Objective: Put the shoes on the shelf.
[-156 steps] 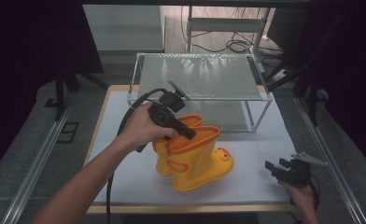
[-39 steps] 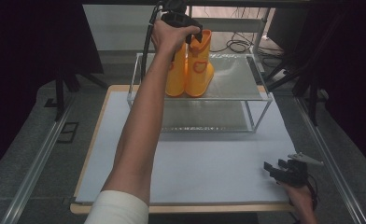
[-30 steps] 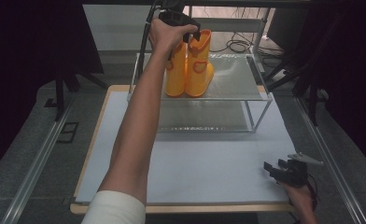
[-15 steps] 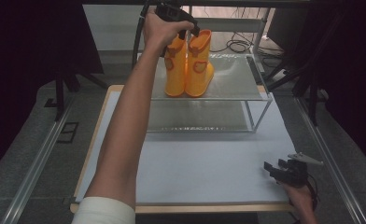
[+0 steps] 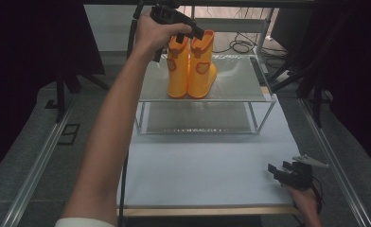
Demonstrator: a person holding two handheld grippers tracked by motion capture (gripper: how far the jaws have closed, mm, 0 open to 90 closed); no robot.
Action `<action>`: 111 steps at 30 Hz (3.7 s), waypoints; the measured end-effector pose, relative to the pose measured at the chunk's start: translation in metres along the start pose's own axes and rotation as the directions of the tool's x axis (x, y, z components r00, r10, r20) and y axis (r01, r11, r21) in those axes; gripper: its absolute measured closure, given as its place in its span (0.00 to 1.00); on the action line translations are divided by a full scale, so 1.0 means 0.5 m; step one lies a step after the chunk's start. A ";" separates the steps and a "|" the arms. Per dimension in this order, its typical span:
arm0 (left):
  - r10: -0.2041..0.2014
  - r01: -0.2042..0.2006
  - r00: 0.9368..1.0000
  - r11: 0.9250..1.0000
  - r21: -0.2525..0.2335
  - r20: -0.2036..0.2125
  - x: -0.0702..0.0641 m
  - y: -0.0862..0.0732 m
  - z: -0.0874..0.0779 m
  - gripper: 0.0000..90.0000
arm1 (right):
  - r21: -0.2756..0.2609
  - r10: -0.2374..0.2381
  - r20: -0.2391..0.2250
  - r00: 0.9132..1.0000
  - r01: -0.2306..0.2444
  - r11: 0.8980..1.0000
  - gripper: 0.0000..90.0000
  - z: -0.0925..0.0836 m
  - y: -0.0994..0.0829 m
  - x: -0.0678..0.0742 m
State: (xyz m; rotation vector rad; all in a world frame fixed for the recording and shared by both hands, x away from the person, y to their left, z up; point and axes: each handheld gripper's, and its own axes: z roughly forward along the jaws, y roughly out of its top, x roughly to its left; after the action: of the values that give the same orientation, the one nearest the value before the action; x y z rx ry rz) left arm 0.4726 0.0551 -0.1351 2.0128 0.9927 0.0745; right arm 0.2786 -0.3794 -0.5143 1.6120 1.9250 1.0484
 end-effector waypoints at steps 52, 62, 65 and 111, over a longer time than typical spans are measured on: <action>-0.076 0.082 0.989 0.995 0.048 -0.124 0.129 -0.291 0.014 1.00 | 0.000 -0.007 0.011 1.000 0.007 1.000 0.33 -0.006 0.000 0.003; -0.114 0.126 0.980 0.990 0.064 -0.162 0.172 -0.316 0.061 1.00 | -0.001 -0.002 0.012 1.000 0.002 1.000 0.33 -0.005 -0.001 0.000; -0.133 0.143 0.978 0.988 0.057 -0.159 0.180 -0.319 0.078 1.00 | -0.001 -0.002 0.016 1.000 0.002 1.000 0.33 -0.004 -0.002 -0.001; -0.181 0.182 0.981 0.983 0.014 -0.073 0.139 -0.293 0.184 1.00 | -0.001 0.006 0.018 1.000 -0.006 1.000 0.33 -0.004 -0.004 -0.007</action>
State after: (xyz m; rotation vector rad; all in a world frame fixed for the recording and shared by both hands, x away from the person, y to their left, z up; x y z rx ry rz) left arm 0.4655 0.0842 -0.3189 1.9406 1.2233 0.0376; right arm 0.2766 -0.3832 -0.5149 1.6221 1.9090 1.0339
